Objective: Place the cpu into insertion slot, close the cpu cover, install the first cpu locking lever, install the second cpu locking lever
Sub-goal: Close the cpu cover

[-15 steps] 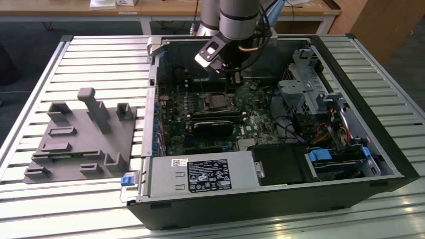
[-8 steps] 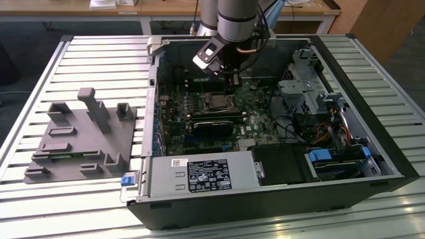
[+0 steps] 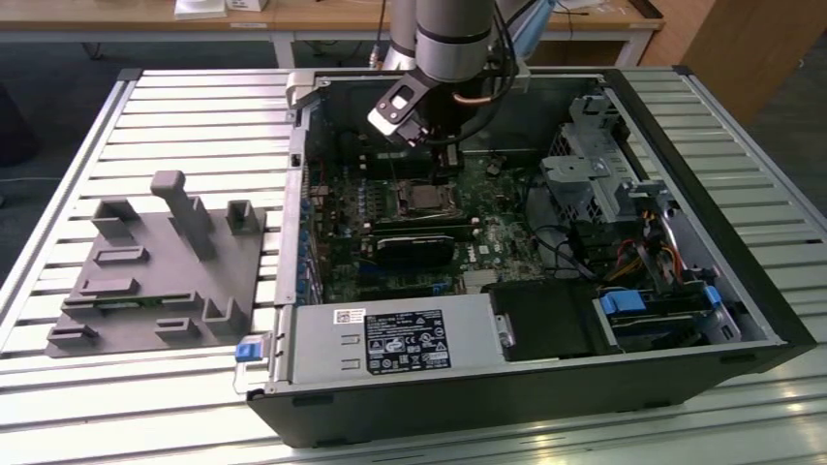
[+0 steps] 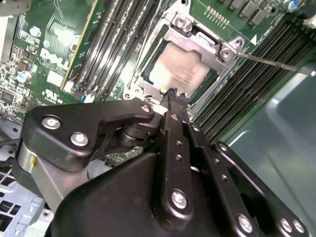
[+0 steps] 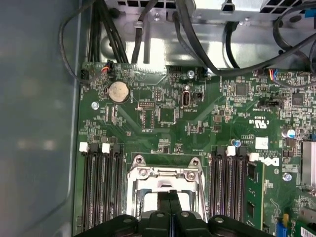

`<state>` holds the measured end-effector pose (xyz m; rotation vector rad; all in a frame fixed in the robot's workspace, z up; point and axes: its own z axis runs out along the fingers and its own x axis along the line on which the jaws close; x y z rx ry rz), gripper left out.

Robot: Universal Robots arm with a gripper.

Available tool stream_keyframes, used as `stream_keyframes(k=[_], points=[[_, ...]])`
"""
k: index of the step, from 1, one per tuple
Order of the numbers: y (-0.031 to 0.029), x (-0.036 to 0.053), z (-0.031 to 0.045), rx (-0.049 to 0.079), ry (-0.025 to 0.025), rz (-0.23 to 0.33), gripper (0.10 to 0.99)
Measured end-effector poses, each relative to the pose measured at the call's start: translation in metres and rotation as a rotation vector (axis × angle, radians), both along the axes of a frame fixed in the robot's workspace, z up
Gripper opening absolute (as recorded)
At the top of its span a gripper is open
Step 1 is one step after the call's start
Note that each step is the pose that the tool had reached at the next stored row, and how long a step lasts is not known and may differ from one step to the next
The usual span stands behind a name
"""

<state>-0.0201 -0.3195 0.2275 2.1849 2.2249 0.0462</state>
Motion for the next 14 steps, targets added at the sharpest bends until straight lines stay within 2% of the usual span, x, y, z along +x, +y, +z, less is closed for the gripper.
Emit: stream_keyframes(k=[14], points=[[0.0000,-0.0117,-0.0092,0.000,0.0015,0.000,0.106]])
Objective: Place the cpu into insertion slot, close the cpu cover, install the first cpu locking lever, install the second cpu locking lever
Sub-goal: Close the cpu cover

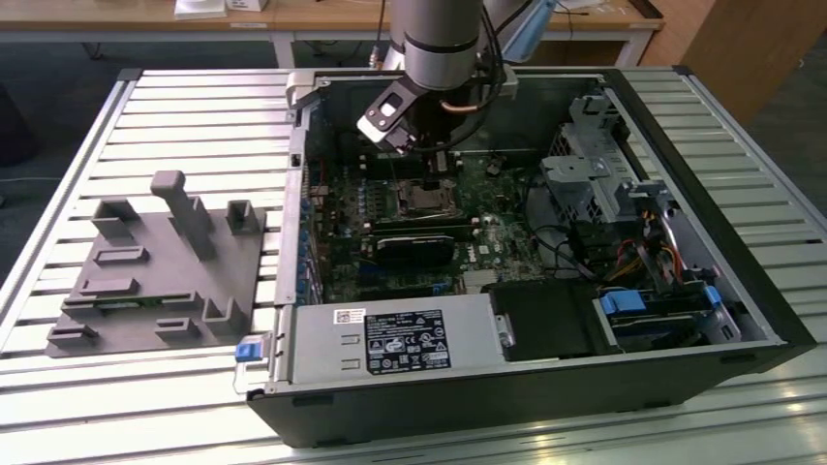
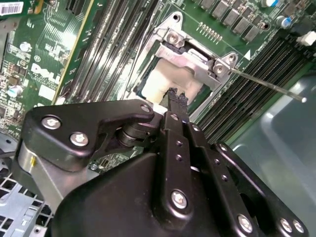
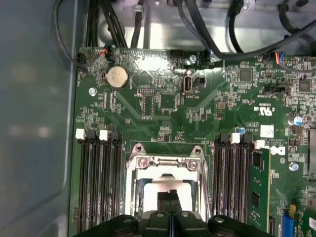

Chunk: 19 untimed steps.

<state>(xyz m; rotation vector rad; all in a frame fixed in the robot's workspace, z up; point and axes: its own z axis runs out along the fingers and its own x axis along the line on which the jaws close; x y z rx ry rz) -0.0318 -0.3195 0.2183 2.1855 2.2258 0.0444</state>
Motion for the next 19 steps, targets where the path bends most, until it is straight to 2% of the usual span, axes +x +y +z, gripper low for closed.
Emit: stream_keyframes(k=[3,12,19], points=[[0.0001,-0.0020,-0.0002,0.000,-0.0002,0.000,0.106],[0.0001,-0.0224,-0.0032,0.000,-0.0001,0.000,0.106],[0.0002,-0.0250,-0.0101,0.000,0.0010,0.000,0.106]])
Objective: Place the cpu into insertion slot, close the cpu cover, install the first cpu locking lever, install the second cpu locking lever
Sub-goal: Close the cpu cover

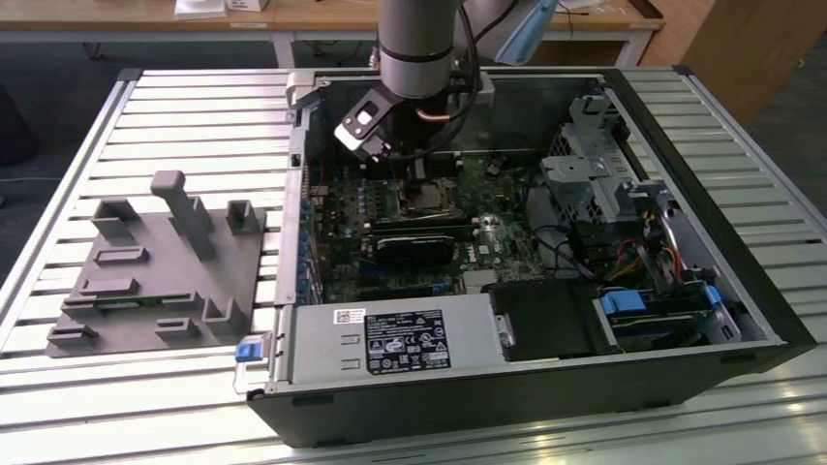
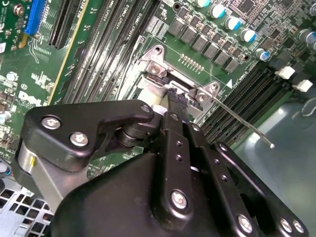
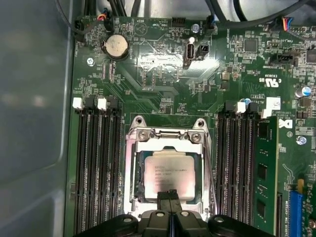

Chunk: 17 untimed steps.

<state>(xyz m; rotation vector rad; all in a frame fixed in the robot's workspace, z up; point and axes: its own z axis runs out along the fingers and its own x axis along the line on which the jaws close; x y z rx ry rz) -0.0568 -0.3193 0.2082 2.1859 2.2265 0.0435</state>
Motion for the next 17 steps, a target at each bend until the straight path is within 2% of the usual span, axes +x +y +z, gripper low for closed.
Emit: stream_keyframes(k=[17], points=[[-0.0001,-0.0010,-0.0087,-0.001,0.0015,0.000,0.106]])
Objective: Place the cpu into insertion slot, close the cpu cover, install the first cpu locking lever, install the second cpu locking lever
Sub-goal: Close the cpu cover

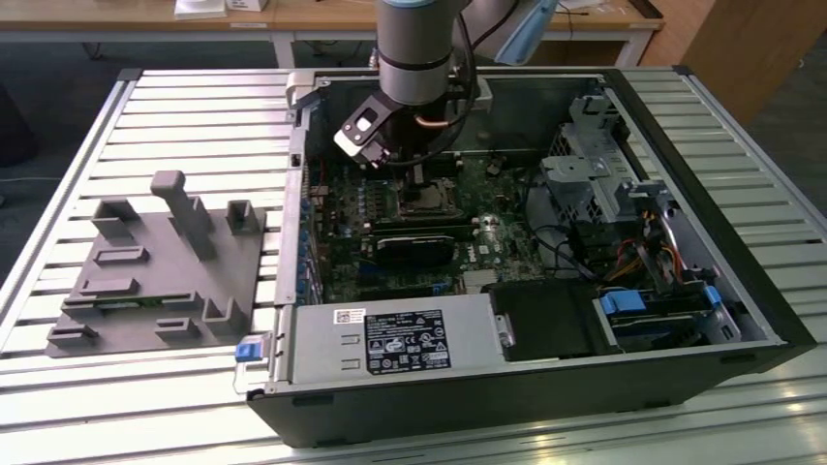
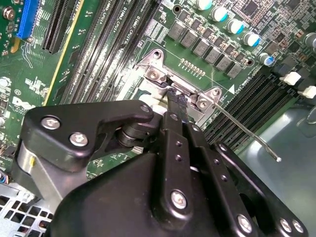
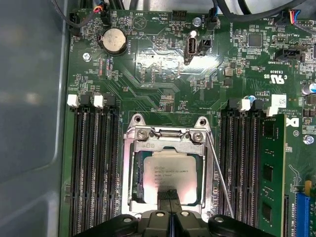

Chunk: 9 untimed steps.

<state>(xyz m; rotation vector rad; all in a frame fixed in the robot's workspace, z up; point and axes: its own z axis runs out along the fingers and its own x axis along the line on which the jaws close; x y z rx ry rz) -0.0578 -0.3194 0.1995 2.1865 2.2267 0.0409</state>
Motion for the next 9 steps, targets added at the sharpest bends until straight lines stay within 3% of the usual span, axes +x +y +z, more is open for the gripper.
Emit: stream_keyframes(k=[9], points=[[0.0011,0.0036,-0.0011,0.000,-0.0001,0.000,0.106]])
